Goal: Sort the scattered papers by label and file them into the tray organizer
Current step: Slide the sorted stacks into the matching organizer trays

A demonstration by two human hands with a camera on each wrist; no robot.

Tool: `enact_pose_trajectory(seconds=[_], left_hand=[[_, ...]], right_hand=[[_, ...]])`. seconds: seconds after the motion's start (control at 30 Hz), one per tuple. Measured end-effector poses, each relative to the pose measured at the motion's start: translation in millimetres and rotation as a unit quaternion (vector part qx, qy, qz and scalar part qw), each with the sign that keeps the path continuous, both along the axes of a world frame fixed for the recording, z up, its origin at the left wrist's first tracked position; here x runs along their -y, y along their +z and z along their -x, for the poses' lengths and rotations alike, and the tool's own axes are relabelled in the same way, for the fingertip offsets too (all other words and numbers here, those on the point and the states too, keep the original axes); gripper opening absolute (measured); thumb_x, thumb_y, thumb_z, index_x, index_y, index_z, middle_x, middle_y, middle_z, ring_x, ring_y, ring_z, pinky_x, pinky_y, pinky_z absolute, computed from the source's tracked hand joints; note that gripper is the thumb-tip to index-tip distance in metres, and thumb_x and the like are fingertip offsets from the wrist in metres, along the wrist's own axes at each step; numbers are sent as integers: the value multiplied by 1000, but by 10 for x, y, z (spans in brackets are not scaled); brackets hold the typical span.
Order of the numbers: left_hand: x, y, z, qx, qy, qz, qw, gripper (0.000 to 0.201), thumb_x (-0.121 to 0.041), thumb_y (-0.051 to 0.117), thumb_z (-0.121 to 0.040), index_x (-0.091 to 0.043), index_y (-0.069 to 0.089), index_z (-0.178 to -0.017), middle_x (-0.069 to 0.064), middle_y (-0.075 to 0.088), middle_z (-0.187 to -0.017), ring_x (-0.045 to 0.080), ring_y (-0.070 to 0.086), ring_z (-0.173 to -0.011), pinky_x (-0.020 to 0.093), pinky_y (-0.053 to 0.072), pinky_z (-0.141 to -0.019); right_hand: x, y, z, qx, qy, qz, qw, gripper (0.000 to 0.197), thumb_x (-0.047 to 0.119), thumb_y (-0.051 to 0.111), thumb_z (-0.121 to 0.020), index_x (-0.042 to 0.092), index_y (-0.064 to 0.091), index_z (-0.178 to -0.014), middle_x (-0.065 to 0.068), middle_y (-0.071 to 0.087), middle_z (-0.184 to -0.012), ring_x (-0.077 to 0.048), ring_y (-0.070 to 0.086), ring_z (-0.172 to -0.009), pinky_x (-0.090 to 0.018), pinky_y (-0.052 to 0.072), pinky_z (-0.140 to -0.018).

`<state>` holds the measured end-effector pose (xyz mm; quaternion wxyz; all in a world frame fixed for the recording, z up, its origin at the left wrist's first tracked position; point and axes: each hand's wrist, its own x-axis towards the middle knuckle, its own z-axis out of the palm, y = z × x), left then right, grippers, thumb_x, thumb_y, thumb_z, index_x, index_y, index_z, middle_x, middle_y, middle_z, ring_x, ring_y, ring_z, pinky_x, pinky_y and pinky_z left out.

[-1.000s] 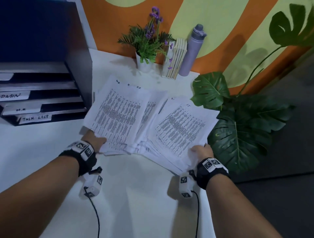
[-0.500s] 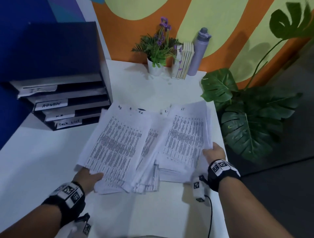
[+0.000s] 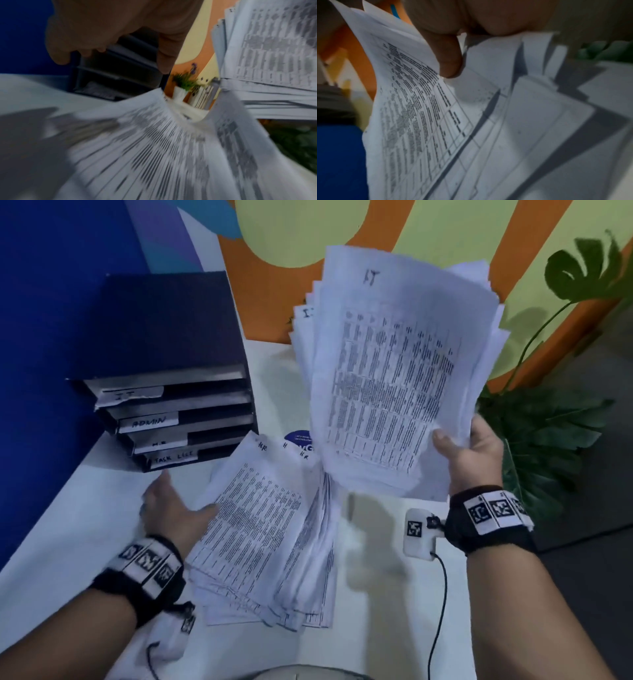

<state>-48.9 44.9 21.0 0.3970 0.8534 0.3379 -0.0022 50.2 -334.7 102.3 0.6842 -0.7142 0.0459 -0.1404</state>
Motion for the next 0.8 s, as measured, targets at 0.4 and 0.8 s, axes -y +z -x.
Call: enact_pose_trajectory(seconds=[0.4, 0.8], left_hand=[[146, 965, -431, 353, -96, 362, 857, 78, -39, 77, -76, -14, 39, -139, 7, 62, -128, 26, 59, -119, 55, 44, -100], [-67, 462, 3, 242, -1, 242, 940, 63, -27, 83, -68, -17, 53, -123, 5, 66, -115, 25, 64, -106, 45, 54, -87]], right_hand=[[-1132, 408, 79, 111, 182, 50, 976, 38, -11, 64, -78, 22, 61, -96, 21, 68, -82, 0, 59, -78, -21, 48, -78], [-1533, -372, 430, -32, 176, 19, 984, 60, -5, 69, -79, 26, 47, -125, 4, 60, -111, -5, 61, -97, -30, 52, -84]])
